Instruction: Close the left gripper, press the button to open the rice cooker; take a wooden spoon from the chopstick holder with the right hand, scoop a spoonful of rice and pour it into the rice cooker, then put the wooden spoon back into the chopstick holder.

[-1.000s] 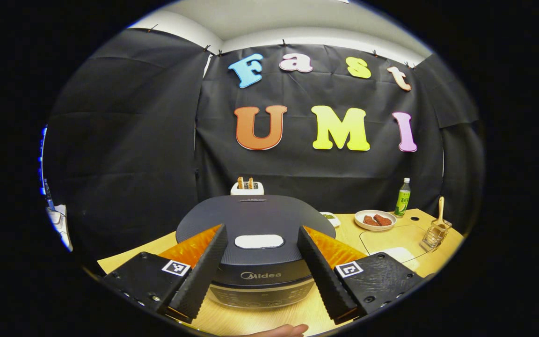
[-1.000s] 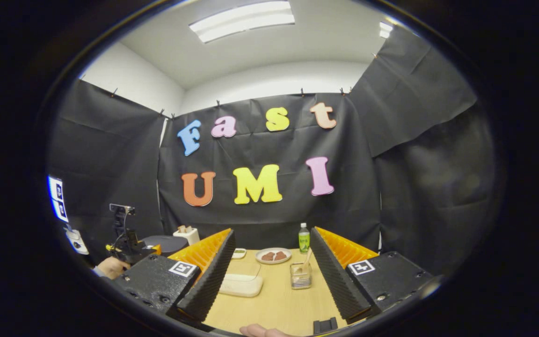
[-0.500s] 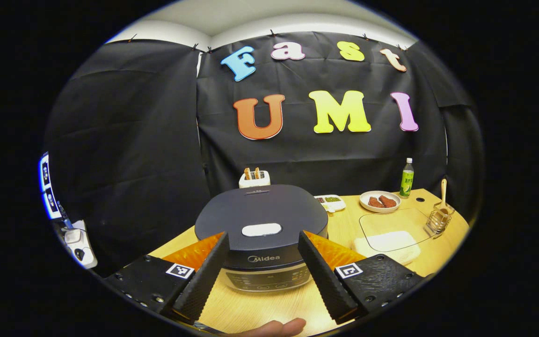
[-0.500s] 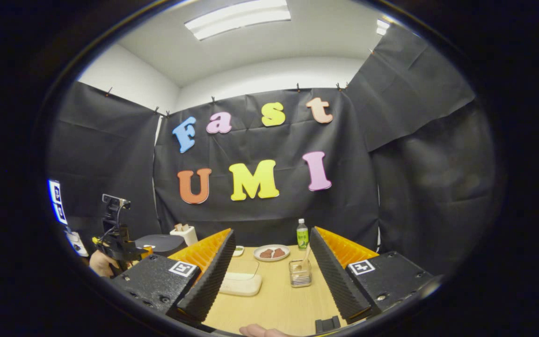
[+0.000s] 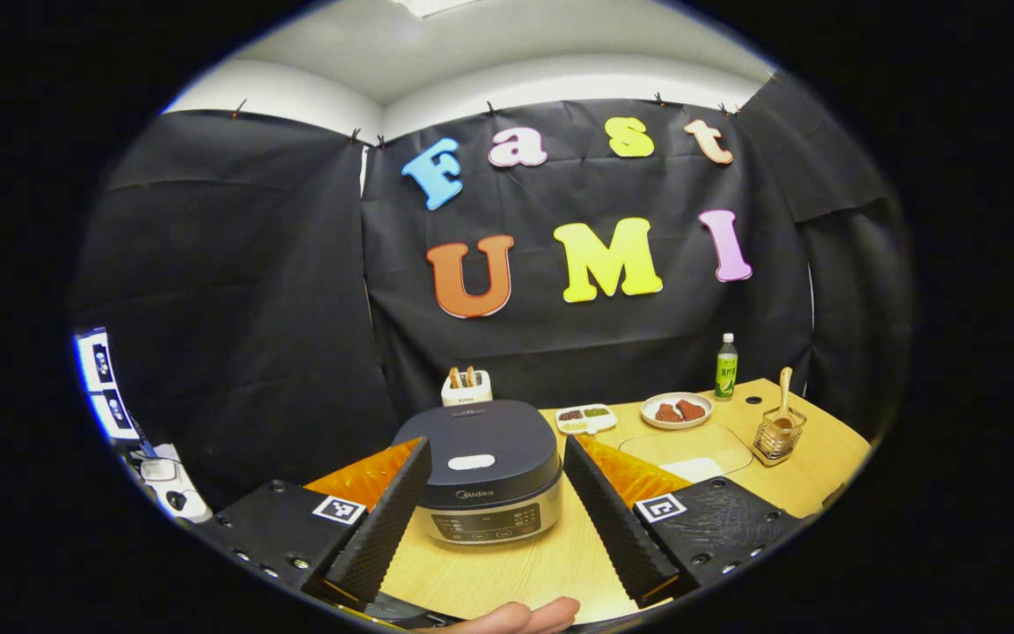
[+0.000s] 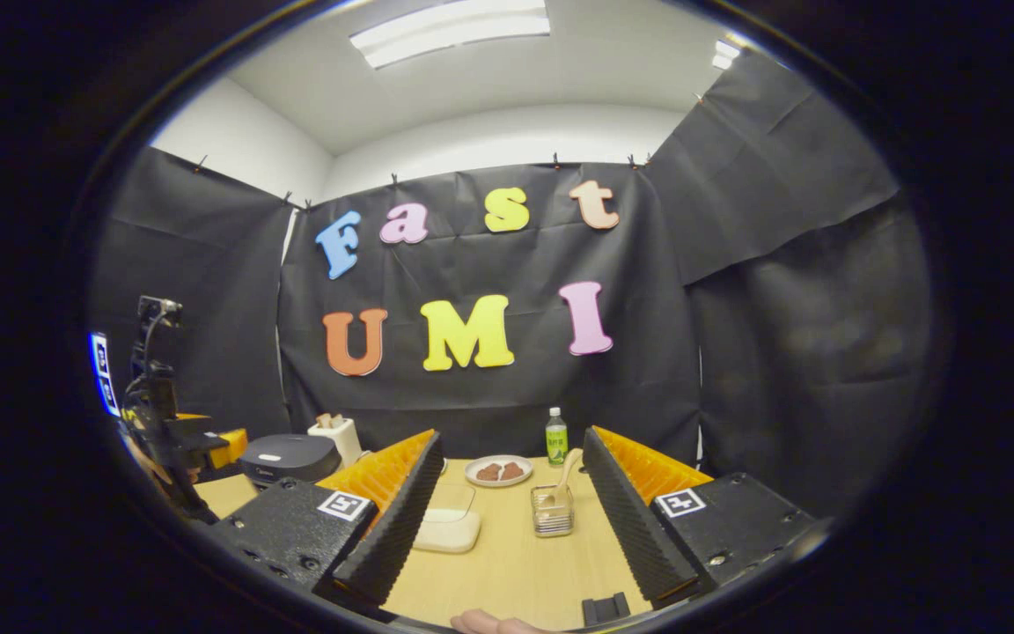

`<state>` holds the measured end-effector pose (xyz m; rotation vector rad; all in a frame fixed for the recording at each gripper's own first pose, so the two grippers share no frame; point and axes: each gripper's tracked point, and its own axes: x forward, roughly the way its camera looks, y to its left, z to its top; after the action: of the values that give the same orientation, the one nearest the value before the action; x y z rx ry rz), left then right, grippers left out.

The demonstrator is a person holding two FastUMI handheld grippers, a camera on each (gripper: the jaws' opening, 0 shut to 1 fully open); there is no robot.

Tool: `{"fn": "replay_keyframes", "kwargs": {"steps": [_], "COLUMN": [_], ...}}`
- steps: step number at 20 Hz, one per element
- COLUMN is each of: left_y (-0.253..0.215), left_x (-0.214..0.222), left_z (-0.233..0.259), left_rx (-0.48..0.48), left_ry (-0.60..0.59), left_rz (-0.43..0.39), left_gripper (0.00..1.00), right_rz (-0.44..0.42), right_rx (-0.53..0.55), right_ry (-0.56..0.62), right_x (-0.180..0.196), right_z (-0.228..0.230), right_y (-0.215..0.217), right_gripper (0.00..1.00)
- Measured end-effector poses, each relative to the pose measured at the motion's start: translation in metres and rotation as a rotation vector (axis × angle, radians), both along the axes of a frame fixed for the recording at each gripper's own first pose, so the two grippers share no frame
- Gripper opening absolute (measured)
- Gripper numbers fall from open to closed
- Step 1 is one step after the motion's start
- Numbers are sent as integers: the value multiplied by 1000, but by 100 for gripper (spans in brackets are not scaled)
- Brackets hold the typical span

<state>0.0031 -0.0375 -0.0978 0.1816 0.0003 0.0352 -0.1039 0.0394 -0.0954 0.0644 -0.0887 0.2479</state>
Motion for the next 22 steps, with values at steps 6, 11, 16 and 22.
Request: {"fn": "replay_keyframes", "kwargs": {"steps": [6,11,16,22], "left_y": [-22,-39,-39,-53], "left_x": [-55,-79,-90,-100], "left_z": [25,51,72,76], "left_rx": [-68,-43,-64,-57], "left_ry": [-47,-107,-134,-142], "left_rz": [-51,-101,-89,-140], "left_gripper": [96,96,95,95], "right_rz": [-5,-25,-31,-61], "right_rx": [-14,-18,-10,19], "right_ry": [-2,5,20,-3], "right_x": [-1,-1,1,1], "right_z": [-1,-2,-3,8], "right_y": [-2,-14,-24,-41], "right_gripper": [99,100,100,100]}}
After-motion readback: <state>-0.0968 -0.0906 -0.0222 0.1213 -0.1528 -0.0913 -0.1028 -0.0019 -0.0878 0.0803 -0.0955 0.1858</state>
